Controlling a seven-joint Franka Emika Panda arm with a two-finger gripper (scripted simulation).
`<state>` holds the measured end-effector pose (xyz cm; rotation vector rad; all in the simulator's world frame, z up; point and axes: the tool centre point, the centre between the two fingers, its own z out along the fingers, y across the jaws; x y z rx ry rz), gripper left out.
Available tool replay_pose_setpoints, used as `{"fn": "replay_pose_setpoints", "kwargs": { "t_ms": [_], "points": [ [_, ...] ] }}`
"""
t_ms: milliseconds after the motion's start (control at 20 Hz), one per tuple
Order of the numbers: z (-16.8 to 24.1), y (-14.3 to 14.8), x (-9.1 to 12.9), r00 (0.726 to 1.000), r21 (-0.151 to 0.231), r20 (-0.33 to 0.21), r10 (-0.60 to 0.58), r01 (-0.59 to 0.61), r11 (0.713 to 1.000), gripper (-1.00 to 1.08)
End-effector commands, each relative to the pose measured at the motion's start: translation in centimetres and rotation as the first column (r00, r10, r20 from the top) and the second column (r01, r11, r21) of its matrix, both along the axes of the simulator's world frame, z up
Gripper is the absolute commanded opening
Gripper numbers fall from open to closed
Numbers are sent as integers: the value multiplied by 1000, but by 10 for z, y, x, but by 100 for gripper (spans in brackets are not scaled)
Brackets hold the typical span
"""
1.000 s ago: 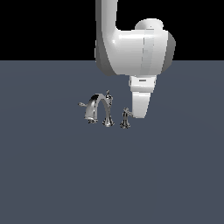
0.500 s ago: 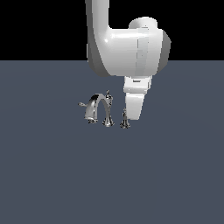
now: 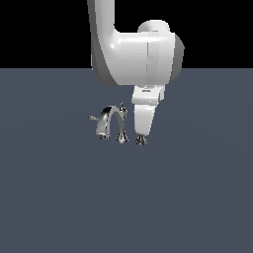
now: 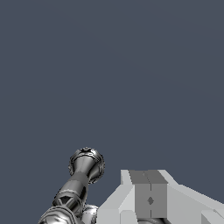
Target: Turn on the faucet by rotating a designated handle.
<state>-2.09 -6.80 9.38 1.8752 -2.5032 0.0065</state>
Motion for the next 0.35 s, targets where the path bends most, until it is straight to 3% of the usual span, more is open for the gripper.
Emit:
{"fn": "replay_pose_setpoints", "kwargs": {
  "t_ms": [0, 300],
  "points": [
    [0, 35, 12, 999, 8, 9, 42, -42, 999, -100],
    [0, 63, 25, 998, 12, 9, 57, -58, 998, -100]
  ]
}}
